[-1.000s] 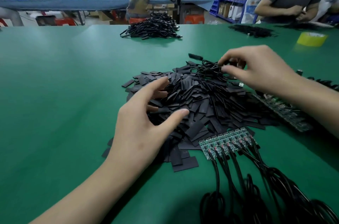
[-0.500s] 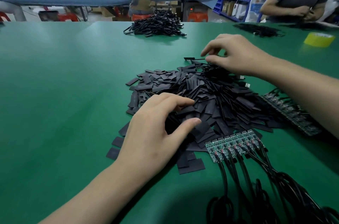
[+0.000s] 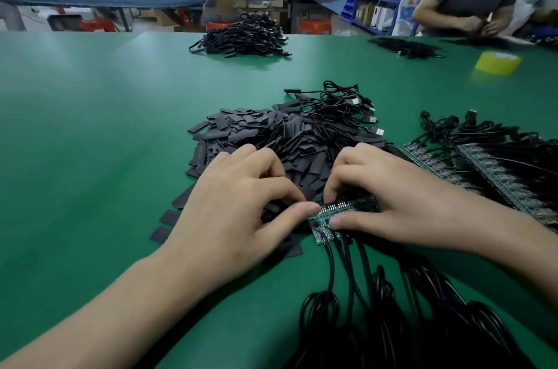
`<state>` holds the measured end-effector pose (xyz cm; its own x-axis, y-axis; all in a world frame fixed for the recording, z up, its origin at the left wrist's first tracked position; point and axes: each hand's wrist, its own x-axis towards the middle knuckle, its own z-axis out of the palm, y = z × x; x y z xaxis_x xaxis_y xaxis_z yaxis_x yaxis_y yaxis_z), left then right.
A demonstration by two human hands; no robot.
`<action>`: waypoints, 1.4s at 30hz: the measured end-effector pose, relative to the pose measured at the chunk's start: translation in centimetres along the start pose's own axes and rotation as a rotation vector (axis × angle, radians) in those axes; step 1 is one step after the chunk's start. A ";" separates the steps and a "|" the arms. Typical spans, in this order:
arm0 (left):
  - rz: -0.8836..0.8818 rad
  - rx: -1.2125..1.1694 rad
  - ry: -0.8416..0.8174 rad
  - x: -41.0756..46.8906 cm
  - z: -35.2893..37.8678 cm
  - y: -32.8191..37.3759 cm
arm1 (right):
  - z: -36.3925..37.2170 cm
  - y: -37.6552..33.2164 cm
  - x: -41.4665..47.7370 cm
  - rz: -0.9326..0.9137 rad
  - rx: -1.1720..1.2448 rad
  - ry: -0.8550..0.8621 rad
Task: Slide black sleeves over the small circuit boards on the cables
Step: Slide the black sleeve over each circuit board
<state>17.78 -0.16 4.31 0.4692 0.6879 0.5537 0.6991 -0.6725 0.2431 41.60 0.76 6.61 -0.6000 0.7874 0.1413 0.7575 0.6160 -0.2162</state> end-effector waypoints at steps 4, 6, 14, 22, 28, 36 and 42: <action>-0.074 -0.082 -0.074 0.0 0.3 0.6 | 0.4 -0.5 -0.2 0.097 0.303 0.117; -0.126 -0.248 -0.092 0.0 0.5 0.8 | 0.8 -0.7 -0.3 0.122 0.448 0.183; -0.243 -0.628 -0.207 0.1 0.4 1.1 | 1.2 -0.3 -0.5 0.130 0.605 0.108; -0.302 -0.895 -0.321 0.1 0.3 0.6 | 1.0 -0.7 -0.6 0.088 0.794 0.072; -0.303 -0.955 -0.348 0.2 0.1 0.6 | 0.9 -0.9 -0.6 0.086 0.860 0.047; -0.284 -0.960 -0.350 0.2 -0.2 0.4 | 1.0 -1.0 -0.5 0.078 0.905 0.030; -0.268 -1.004 -0.369 0.1 -0.1 0.4 | 1.1 -1.2 -0.4 0.033 0.966 -0.009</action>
<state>18.05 -0.41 4.59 0.6170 0.7714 0.1557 0.1238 -0.2905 0.9488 40.68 -0.31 5.76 -0.5873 0.8012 0.1142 0.2381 0.3060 -0.9218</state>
